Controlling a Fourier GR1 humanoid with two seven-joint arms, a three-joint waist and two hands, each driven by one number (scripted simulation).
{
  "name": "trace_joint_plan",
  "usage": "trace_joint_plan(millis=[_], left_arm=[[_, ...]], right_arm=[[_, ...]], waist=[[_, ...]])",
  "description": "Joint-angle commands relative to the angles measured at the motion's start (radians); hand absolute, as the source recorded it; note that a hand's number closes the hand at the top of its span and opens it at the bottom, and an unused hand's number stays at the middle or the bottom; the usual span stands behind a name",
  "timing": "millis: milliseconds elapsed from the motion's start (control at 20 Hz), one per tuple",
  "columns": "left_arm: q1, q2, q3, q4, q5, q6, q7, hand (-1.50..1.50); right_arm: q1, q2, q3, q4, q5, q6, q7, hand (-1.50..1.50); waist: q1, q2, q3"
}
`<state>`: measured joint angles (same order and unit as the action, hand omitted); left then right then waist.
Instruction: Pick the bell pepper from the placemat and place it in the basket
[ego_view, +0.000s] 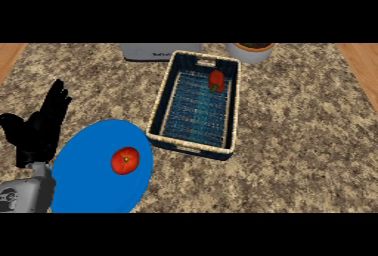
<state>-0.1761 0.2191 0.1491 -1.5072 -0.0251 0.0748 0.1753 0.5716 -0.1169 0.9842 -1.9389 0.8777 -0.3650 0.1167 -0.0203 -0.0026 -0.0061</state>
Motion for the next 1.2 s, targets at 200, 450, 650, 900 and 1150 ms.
trace_joint_plan(millis=[200,450,650,900,1150], left_arm=[[-0.005,-0.007,-0.005,0.005,0.001,-0.002,0.0,0.0],[-0.022,0.007,-0.008,-0.003,-0.007,-0.007,0.002,0.0],[-0.002,-0.005,-0.018,-0.009,-0.005,-0.01,0.0,0.0],[-0.006,0.001,-0.013,0.011,0.002,-0.024,-0.014,0.0],[-0.038,-0.007,-0.025,0.004,0.004,-0.024,0.005,0.0]], right_arm=[[-0.128,0.11,0.048,-0.195,0.121,-0.076,0.184,1.5],[-0.195,0.109,0.008,-0.169,0.191,-0.062,0.26,1.5],[-0.212,0.108,0.006,-0.159,0.233,-0.052,0.327,1.5],[-0.257,0.107,-0.034,-0.145,0.263,-0.026,0.419,1.5],[-0.33,0.107,-0.08,-0.126,0.253,0.02,0.492,1.5]], waist=[[0.003,0.007,-0.003],[0.021,0.011,-0.002],[0.037,0.011,-0.002],[0.042,0.02,-0.002],[0.059,0.022,0.001]])
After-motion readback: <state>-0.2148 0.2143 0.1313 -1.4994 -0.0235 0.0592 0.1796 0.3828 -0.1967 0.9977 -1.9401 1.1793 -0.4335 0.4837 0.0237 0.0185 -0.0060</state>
